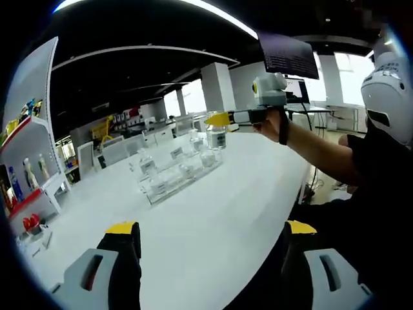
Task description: Identify the label on the chemical reagent bottle, grasp the chemical reagent bottle, and place it in the designated position on the reagent rack
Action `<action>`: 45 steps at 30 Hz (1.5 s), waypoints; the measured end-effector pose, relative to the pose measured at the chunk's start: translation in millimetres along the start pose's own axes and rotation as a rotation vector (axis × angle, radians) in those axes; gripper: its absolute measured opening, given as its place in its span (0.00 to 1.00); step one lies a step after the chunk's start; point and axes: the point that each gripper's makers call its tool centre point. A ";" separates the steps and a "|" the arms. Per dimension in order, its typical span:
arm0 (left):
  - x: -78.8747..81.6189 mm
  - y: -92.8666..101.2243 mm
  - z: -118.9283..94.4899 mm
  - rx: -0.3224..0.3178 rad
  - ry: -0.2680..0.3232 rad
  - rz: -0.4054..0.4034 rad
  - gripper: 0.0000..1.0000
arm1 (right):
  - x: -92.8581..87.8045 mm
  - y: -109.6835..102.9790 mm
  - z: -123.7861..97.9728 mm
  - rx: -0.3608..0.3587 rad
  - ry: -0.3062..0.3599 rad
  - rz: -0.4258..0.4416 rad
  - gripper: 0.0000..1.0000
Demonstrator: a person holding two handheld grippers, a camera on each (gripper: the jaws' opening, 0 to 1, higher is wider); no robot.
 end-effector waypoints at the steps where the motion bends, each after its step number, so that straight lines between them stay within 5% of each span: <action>1: 0.0 -0.1 -0.2 0.001 -0.001 0.003 0.91 | 3.9 2.4 0.9 -0.002 0.003 0.002 0.19; 19: 1.6 -2.0 -0.9 0.005 -0.008 0.012 0.91 | 51.0 10.1 31.5 0.025 0.015 0.022 0.19; 45: 3.2 3.4 2.1 -0.021 0.003 0.009 0.90 | 79.7 8.4 70.3 0.042 0.021 -0.021 0.19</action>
Point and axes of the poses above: the point that each gripper's makers call its tool centre point, and the gripper's own axes: z roughly forward along the fingers, y roughly to its right, x roughly out of its top, and after that the axes turned 10 degrees about z, right-handed
